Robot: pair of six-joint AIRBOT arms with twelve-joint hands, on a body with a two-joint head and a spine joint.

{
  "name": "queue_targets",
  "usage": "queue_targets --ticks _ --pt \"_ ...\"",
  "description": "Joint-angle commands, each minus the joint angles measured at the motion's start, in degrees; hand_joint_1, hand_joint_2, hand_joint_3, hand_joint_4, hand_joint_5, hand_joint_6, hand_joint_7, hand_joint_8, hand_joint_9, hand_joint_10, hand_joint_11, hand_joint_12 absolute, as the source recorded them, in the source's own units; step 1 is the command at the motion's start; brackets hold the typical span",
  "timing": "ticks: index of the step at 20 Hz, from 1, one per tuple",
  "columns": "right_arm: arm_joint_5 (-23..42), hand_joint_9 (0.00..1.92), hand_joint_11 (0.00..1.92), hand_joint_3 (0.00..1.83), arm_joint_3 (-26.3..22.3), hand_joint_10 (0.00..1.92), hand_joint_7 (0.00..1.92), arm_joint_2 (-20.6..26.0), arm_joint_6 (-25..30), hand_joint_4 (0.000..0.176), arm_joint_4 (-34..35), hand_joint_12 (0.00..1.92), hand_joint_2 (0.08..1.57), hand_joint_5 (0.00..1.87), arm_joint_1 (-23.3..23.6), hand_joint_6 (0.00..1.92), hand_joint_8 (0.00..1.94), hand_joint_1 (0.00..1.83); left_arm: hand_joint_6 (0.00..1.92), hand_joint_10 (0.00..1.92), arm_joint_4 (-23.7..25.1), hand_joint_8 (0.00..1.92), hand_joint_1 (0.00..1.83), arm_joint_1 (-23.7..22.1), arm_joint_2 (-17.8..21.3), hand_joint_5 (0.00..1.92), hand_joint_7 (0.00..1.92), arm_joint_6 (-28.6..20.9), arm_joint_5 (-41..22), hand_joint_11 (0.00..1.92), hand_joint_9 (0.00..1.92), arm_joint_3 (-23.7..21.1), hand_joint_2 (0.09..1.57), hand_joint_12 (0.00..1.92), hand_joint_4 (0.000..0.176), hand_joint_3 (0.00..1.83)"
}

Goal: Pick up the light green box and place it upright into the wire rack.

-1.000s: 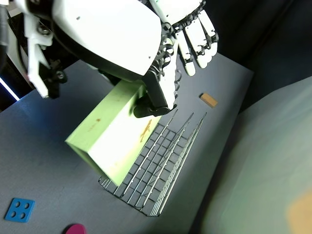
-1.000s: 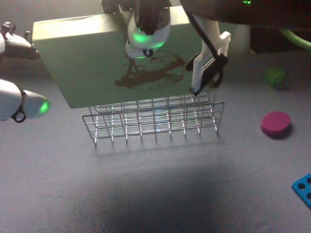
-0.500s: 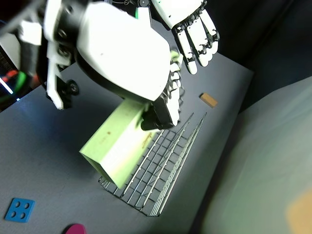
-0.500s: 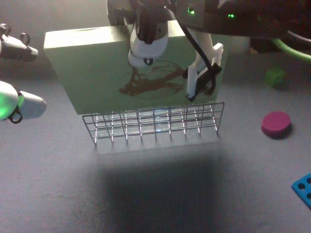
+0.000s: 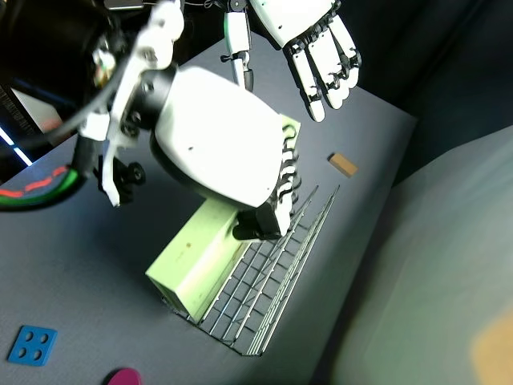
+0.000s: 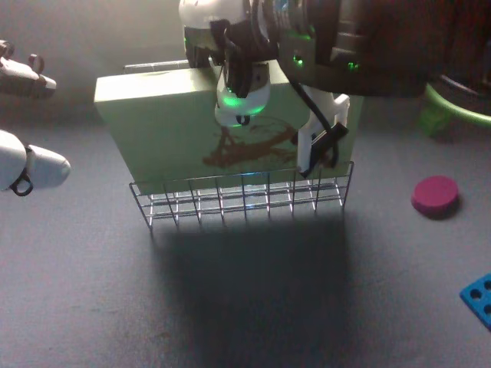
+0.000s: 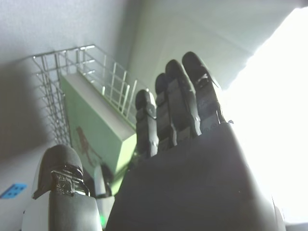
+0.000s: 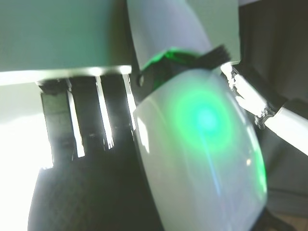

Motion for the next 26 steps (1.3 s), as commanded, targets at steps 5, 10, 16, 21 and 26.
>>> queue_targets --ticks 5,10,16,21,26 --pt "4.2 0.8 0.76 0.0 1.0 1.48 0.84 -0.5 1.3 0.0 -4.2 1.49 1.19 0.77 -1.2 1.07 1.24 1.35 0.0 0.0 3.4 0.0 0.2 -0.9 0.0 0.24 0.21 0.3 -1.5 0.0 0.25 -0.7 1.12 0.57 0.078 0.0" --pt "4.3 0.8 0.75 0.0 2.5 1.49 0.84 -1.5 1.4 0.0 -4.6 1.49 1.19 0.76 -3.2 1.09 1.24 1.35 0.0 0.0 3.4 0.0 0.2 -1.3 -0.2 0.24 0.21 0.3 -1.5 0.0 0.25 -1.4 1.12 0.57 0.078 0.0" --pt "4.5 0.77 0.7 0.0 3.1 1.5 0.85 -1.8 1.4 0.0 -4.6 1.52 1.19 0.76 -5.1 1.1 1.25 1.35 0.0 0.0 3.4 0.0 0.2 -1.4 -1.5 0.22 0.2 0.3 0.0 0.0 0.24 -2.8 1.12 0.56 0.079 0.0" --pt "4.7 0.78 0.73 0.0 3.1 1.51 0.84 -1.9 1.7 0.0 -4.6 1.53 1.2 0.75 -5.1 1.09 1.24 1.35 0.01 0.0 3.4 0.0 0.2 -1.4 -3.5 0.24 0.2 0.2 1.5 0.0 0.23 -4.0 1.12 0.56 0.078 0.0" --pt "4.7 0.71 0.62 0.0 3.1 1.56 0.8 -1.9 1.6 0.0 -4.6 1.49 1.23 0.68 -5.1 1.26 1.27 1.34 0.0 0.0 3.4 0.0 0.19 -1.4 -3.7 0.24 0.19 0.0 1.8 0.0 0.23 -5.0 1.12 0.58 0.077 0.0"
